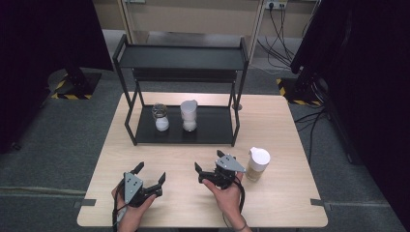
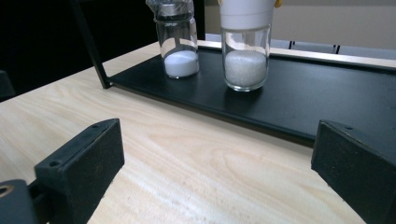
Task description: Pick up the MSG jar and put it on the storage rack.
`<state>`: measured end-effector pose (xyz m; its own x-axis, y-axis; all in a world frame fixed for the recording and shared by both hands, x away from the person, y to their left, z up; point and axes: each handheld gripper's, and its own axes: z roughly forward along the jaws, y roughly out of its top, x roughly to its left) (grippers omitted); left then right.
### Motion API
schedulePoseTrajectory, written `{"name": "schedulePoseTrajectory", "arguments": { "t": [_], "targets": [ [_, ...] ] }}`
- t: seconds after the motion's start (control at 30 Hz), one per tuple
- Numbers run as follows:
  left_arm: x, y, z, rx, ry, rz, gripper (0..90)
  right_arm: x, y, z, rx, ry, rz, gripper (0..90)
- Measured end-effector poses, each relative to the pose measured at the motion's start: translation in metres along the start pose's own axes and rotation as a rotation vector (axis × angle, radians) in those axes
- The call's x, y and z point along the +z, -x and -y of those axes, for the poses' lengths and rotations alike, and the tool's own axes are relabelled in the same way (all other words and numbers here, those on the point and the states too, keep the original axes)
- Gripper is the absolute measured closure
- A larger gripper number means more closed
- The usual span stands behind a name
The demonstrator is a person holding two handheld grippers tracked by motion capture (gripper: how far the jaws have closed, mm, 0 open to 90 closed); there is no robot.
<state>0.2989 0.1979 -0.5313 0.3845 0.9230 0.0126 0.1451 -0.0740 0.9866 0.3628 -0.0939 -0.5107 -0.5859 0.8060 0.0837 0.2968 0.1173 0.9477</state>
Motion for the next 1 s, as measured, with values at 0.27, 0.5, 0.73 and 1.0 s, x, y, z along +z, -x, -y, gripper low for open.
{"name": "schedulePoseTrajectory", "arguments": {
  "t": [0.27,0.5,0.73,1.0],
  "targets": [
    [0.0,0.0,0.0,-0.003,-0.002,0.0,11.2,-0.009,-0.004,0.007,-0.009,-0.003,-0.006,2.7],
    [0.0,0.0,0.0,-0.004,0.0,0.0,11.2,-0.017,-0.003,0.011,-0.008,-0.004,-0.008,2.7],
    [0.0,-0.001,0.0,-0.007,0.001,0.001,11.2,-0.025,-0.003,0.014,-0.008,0.001,-0.01,2.5],
    [0.0,0.0,0.0,-0.005,0.004,0.0,11.2,-0.033,-0.004,0.019,-0.004,0.001,-0.007,2.5]
  ]
}}
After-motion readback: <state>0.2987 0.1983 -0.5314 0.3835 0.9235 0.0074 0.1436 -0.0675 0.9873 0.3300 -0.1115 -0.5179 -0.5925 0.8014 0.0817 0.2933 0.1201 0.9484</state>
